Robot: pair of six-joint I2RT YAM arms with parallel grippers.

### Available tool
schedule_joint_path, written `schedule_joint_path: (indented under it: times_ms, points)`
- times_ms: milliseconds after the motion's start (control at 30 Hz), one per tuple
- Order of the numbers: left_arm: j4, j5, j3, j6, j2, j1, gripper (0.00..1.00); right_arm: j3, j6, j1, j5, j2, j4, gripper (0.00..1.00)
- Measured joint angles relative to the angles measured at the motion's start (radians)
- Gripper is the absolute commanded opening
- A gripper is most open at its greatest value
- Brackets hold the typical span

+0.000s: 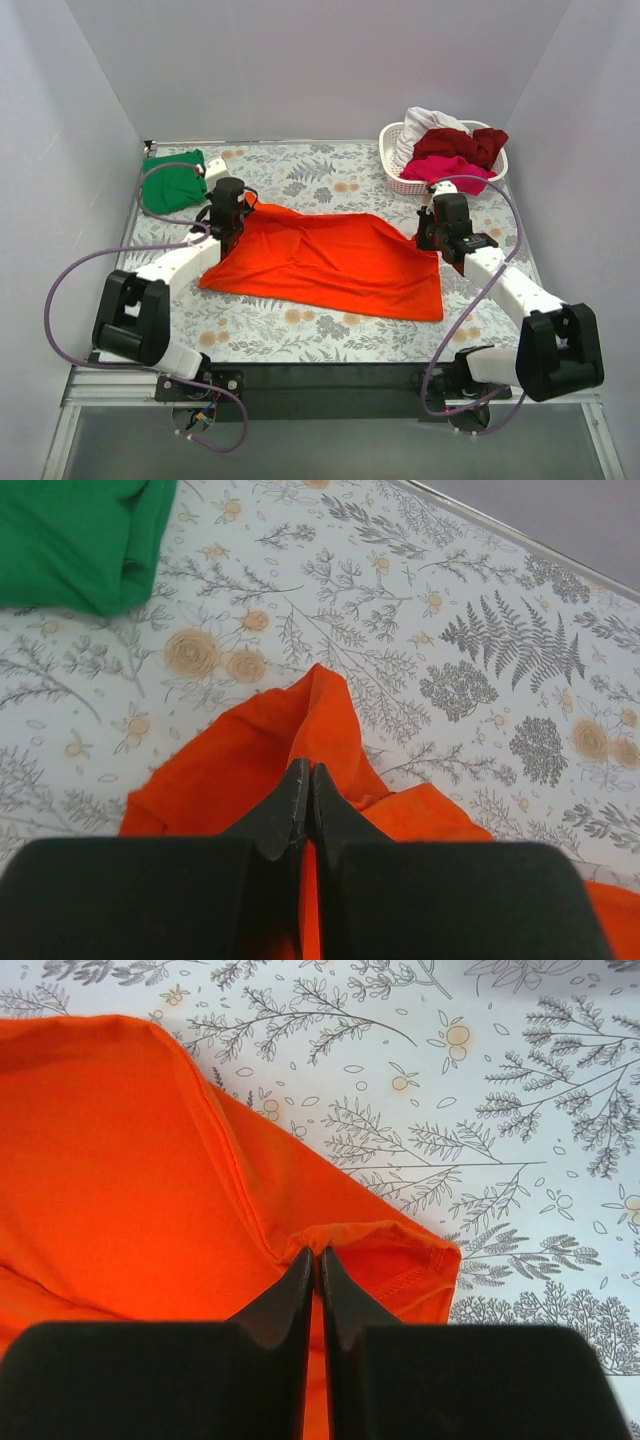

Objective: Fold and stack the t-shirts
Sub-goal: Fold the tshirt

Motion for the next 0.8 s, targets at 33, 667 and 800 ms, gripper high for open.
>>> schedule_joint_path:
  times_ms: [33, 667, 800]
  points:
    - [-0.002, -0.001, -0.040, -0.011, -0.042, 0.000, 0.00, -0.008, 0.001, 0.011, 0.010, -0.025, -0.013, 0.01]
    - [-0.088, -0.014, -0.315, -0.121, -0.438, 0.000, 0.00, -0.137, 0.022, 0.035, 0.130, -0.299, -0.166, 0.01]
    - [-0.119, -0.017, -0.349, -0.139, -0.493, 0.000, 0.00, -0.153, 0.027, 0.039, 0.131, -0.353, -0.193, 0.01]
